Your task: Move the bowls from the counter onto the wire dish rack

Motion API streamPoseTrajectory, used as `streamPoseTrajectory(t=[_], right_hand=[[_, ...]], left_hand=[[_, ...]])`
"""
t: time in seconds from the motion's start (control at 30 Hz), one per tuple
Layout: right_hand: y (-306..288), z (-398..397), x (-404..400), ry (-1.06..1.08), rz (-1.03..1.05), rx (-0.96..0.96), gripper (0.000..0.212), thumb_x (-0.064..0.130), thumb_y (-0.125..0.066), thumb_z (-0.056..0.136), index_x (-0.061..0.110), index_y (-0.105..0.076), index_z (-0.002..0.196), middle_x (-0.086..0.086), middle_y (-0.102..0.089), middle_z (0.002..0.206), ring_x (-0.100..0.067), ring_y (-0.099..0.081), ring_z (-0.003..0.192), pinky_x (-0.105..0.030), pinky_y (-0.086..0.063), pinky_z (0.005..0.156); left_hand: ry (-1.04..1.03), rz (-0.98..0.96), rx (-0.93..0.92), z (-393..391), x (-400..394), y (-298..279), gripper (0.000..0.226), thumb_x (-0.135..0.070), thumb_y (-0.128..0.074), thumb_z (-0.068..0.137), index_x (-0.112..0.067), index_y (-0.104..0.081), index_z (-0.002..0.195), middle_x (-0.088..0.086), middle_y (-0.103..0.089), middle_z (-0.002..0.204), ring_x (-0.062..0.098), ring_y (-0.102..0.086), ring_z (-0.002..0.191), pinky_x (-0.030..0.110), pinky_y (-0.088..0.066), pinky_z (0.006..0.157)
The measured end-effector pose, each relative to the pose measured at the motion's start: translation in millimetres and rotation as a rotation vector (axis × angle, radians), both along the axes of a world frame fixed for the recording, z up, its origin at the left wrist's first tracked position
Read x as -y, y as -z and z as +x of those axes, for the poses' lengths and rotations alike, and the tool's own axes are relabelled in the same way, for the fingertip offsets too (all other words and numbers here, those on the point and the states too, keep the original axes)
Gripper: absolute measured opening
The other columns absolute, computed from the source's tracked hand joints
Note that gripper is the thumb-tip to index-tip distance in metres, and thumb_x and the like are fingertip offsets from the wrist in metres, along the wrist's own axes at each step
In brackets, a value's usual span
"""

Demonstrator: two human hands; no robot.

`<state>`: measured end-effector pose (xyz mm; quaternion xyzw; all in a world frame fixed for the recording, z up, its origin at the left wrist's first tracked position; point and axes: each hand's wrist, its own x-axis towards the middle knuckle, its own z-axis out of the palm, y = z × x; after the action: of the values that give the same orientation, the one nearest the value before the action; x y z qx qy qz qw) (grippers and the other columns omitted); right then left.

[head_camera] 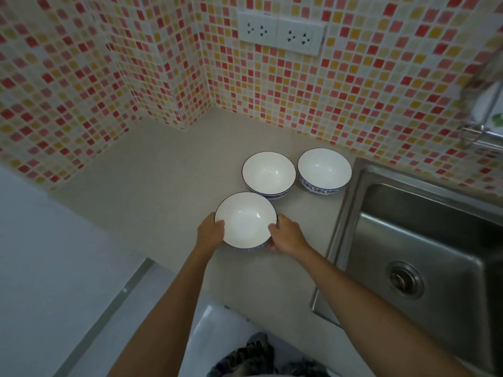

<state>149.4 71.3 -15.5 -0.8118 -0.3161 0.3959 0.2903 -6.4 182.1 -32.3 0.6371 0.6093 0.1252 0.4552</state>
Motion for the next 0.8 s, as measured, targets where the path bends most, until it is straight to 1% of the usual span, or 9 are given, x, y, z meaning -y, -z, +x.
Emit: streamPoseTrajectory(t=[0.1,0.23,0.3,0.37,0.43,0.5,0.57,0.7,0.8], right_hand=[[1,2,17,0.042,0.026,0.012,0.024,0.019,-0.042,0.087,0.008,-0.057,0.103,-0.016,-0.069,0.085,-0.033,-0.068,0.066,-0.045,-0.059,0.065],[-11,17,49,0.144,0.065,0.025,0.023,0.019,-0.040,0.091,0.010,-0.053,0.107,-0.013,-0.066,0.094,-0.030,-0.065,0.072,-0.032,-0.054,0.056],[-23,31,68,0.207,0.102,0.047,0.029,0.023,-0.039,0.089,0.012,-0.052,0.112,-0.011,-0.065,0.100,-0.031,-0.066,0.079,-0.040,-0.058,0.063],[-36,49,86,0.281,0.147,0.063,0.034,0.026,-0.038,0.086,0.013,-0.052,0.114,-0.011,-0.064,0.102,-0.030,-0.066,0.081,-0.045,-0.059,0.065],[-54,67,104,0.345,0.172,0.097,0.031,0.021,-0.039,0.090,0.010,-0.053,0.115,-0.011,-0.064,0.103,-0.029,-0.065,0.080,-0.037,-0.058,0.058],[-69,87,124,0.398,0.203,0.133,0.027,0.017,-0.039,0.093,0.007,-0.052,0.115,-0.013,-0.062,0.104,-0.028,-0.065,0.078,-0.025,-0.052,0.046],[-83,106,145,0.448,0.255,0.175,0.027,0.016,-0.039,0.095,0.008,-0.051,0.117,-0.012,-0.062,0.105,-0.026,-0.065,0.077,-0.023,-0.053,0.046],[-111,141,181,0.517,0.350,0.221,0.028,0.018,-0.043,0.096,0.012,-0.053,0.121,-0.005,-0.061,0.110,-0.021,-0.063,0.090,-0.024,-0.058,0.054],[-129,166,203,0.548,0.363,0.287,0.028,0.019,-0.044,0.096,0.014,-0.054,0.121,-0.003,-0.063,0.104,-0.020,-0.067,0.083,-0.023,-0.058,0.054]], left_hand=[[0.024,-0.050,0.077,6,9,-3,0.031,-0.008,-0.045,0.094,-0.003,-0.054,0.123,0.017,-0.059,0.125,0.032,-0.055,0.111,0.035,-0.041,0.089],[0.071,-0.085,0.224,34,25,-20,0.022,-0.016,-0.048,0.089,-0.017,-0.055,0.109,0.009,-0.062,0.114,0.029,-0.058,0.099,0.039,-0.046,0.084],[0.119,-0.128,0.316,59,31,-35,0.019,-0.022,-0.051,0.086,-0.022,-0.052,0.105,0.005,-0.060,0.109,0.028,-0.059,0.100,0.042,-0.049,0.084],[0.169,-0.216,0.414,89,40,-53,0.018,-0.021,-0.051,0.092,-0.022,-0.047,0.110,0.000,-0.056,0.104,0.020,-0.058,0.093,0.040,-0.051,0.077],[0.213,-0.344,0.476,119,53,-71,0.023,-0.029,-0.050,0.095,-0.022,-0.042,0.116,-0.002,-0.055,0.104,0.018,-0.056,0.088,0.037,-0.053,0.070],[0.269,-0.429,0.532,146,67,-87,0.039,-0.045,-0.050,0.093,-0.026,-0.039,0.126,0.000,-0.054,0.116,0.025,-0.057,0.102,0.048,-0.056,0.080],[0.336,-0.445,0.579,172,84,-102,0.049,-0.059,-0.046,0.090,-0.033,-0.038,0.131,0.000,-0.054,0.124,0.030,-0.055,0.113,0.057,-0.053,0.088],[0.462,-0.435,0.661,216,121,-138,0.057,-0.072,-0.040,0.083,-0.040,-0.042,0.130,0.002,-0.057,0.126,0.029,-0.058,0.114,0.056,-0.054,0.088],[0.498,-0.408,0.724,241,146,-154,0.059,-0.073,-0.039,0.081,-0.039,-0.049,0.129,0.001,-0.062,0.125,0.026,-0.061,0.112,0.050,-0.054,0.092]])
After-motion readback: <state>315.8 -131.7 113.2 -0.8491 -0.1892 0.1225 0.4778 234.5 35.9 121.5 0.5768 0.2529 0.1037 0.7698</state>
